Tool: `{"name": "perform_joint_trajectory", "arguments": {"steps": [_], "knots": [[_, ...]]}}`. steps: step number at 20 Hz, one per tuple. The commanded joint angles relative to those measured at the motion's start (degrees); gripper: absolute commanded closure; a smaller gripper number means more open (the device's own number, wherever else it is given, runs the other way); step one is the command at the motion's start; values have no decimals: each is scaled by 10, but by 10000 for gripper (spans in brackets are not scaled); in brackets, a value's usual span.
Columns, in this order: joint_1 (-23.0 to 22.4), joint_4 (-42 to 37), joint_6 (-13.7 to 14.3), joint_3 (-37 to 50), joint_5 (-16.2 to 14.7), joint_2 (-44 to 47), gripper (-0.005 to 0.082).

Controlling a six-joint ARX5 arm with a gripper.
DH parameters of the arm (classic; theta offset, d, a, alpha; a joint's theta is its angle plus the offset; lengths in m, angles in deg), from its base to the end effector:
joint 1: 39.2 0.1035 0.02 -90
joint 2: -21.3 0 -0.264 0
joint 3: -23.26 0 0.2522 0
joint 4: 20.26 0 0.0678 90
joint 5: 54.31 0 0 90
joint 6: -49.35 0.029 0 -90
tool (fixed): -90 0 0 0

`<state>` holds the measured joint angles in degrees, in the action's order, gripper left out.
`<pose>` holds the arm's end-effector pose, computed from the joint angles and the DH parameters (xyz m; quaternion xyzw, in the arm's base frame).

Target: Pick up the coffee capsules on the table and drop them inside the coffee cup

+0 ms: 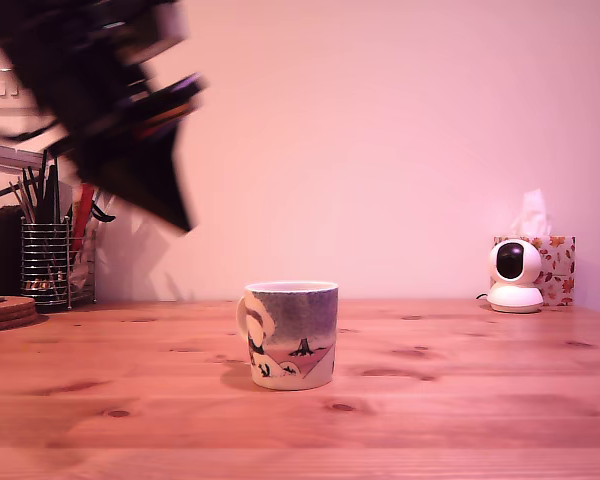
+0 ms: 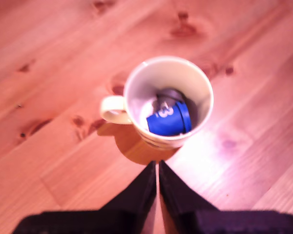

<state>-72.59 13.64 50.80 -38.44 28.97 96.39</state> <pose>0.2177 -0.1475 0.2292 0.1034 0.3862 -0.3190 0.8593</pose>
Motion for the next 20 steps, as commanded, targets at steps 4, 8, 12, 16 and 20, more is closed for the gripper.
{"name": "perform_joint_trajectory", "arguments": {"steps": [4, 8, 12, 16, 20], "knots": [[13, -61, -26, 86, -7, -108, 793], [51, -66, -30, 129, -5, -188, 793], [106, -70, -43, 168, -5, -262, 793], [167, -74, -55, 202, -5, -327, 793], [204, -95, -90, 249, 5, -397, 793]]}}
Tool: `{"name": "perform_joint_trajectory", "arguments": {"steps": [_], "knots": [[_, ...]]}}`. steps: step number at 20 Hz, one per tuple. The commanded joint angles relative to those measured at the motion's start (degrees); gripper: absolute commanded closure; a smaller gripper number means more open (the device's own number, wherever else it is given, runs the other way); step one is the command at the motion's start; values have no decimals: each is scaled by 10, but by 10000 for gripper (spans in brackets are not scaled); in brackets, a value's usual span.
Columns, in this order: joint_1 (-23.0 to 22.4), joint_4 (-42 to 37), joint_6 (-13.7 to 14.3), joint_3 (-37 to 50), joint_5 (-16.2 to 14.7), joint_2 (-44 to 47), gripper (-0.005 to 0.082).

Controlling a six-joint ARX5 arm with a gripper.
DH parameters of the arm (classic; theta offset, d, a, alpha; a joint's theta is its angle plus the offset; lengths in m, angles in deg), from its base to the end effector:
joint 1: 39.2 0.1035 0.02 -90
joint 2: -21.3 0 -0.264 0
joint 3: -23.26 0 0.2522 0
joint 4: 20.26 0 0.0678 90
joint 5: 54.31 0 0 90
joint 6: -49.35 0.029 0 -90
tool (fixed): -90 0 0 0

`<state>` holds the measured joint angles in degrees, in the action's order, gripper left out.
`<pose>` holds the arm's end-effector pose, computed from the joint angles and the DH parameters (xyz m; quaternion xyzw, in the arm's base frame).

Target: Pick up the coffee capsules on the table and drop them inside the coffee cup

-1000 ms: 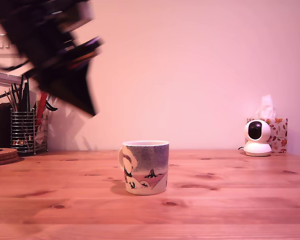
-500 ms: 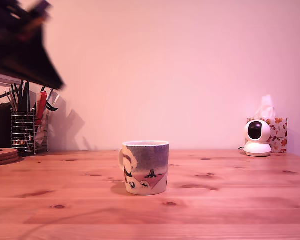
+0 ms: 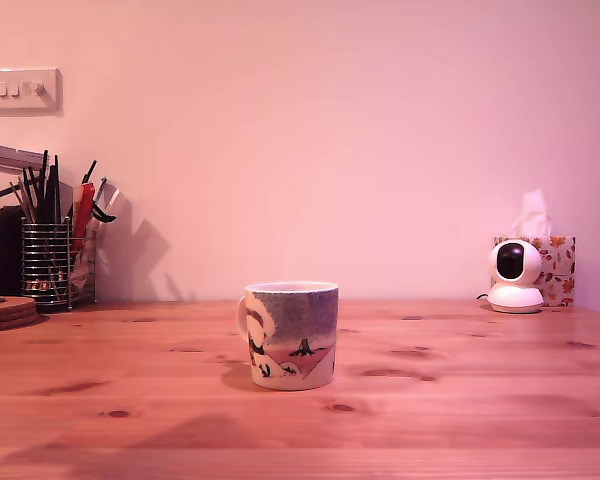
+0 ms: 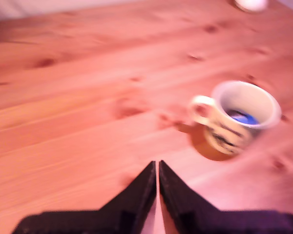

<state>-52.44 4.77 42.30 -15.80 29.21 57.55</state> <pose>0.1437 -0.0372 0.2354 -0.0481 0.2023 -0.1559 0.9656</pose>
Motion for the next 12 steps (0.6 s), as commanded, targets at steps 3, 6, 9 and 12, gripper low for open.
{"name": "perform_joint_trajectory", "arguments": {"steps": [3, 6, 9, 12], "knots": [[12, -12, -16, 40, 37, -56, 793], [12, -11, -16, 46, 61, -104, 793], [12, -11, -15, 50, 71, -141, 793], [12, -20, -10, 50, 81, -166, 793]]}}
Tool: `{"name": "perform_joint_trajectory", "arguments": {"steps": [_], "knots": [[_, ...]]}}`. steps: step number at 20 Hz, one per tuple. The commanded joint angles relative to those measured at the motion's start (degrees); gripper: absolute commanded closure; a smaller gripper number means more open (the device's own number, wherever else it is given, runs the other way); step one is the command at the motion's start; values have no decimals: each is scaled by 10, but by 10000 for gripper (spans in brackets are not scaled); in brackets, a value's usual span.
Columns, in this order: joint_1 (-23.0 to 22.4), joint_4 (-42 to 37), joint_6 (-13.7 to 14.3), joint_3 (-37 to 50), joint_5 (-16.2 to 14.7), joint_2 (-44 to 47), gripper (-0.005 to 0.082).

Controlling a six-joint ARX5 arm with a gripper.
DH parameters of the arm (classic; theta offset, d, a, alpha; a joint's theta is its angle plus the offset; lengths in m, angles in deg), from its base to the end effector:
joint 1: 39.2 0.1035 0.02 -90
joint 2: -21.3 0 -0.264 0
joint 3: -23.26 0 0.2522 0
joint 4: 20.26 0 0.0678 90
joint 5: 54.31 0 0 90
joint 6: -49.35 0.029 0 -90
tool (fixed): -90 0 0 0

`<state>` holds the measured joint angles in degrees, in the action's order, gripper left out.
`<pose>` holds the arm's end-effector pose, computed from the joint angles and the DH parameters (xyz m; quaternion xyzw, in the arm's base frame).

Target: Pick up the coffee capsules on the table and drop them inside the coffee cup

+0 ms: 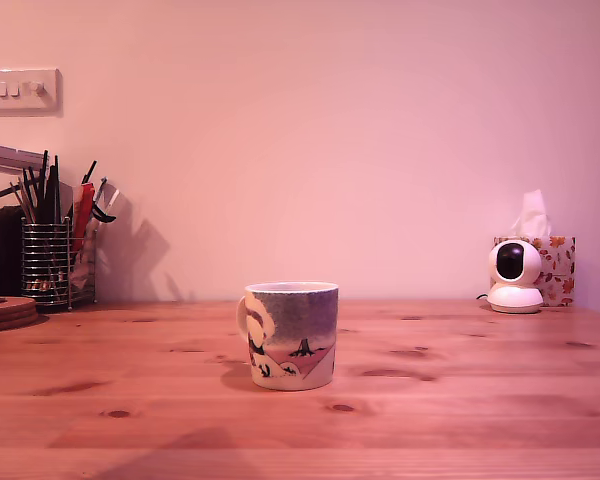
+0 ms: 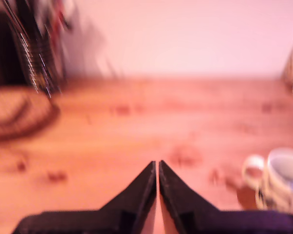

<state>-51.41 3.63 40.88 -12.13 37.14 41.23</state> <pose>0.1083 -0.0227 0.2465 -0.0646 0.0797 -0.0879 0.9908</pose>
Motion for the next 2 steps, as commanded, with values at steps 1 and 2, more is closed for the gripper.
{"name": "perform_joint_trajectory", "arguments": {"steps": [1, 2], "knots": [[2, -12, 10, 13, 1, -10, 793], [2, -15, 11, 13, 1, -16, 793]]}}
